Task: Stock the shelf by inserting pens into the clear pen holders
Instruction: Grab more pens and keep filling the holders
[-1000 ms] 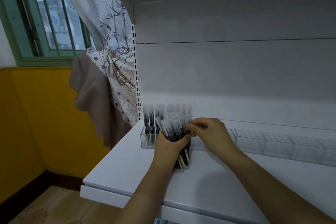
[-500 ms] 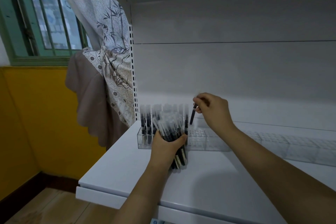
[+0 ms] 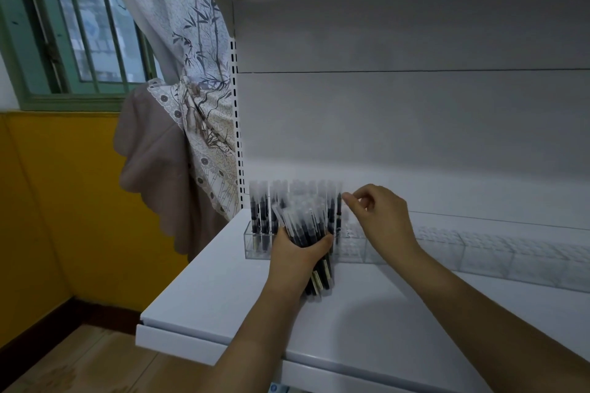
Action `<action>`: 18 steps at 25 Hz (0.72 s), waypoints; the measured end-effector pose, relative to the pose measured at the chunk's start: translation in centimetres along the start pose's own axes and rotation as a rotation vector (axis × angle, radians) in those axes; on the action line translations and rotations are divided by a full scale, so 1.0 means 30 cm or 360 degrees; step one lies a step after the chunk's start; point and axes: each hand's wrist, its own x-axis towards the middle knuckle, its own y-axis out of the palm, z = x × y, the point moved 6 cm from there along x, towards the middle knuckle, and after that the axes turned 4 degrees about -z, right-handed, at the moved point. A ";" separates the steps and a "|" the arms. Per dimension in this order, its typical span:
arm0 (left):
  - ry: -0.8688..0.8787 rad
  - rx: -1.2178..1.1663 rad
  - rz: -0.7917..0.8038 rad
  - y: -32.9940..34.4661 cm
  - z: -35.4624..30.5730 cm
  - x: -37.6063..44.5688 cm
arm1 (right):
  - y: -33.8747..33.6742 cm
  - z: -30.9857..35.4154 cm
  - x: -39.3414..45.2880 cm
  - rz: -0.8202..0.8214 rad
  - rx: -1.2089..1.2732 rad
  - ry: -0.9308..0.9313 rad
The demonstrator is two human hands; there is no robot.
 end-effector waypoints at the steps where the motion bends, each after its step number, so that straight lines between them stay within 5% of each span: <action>1: 0.0023 -0.0008 0.0014 0.003 -0.004 -0.001 | 0.001 0.029 -0.027 0.0088 0.0163 0.0012; 5: 0.0166 -0.0017 0.0104 0.018 -0.033 -0.012 | 0.052 0.101 -0.098 0.0474 0.0526 0.0090; 18: 0.0038 0.0084 0.0094 0.019 -0.018 -0.019 | 0.017 0.068 -0.046 0.0346 0.0966 0.0305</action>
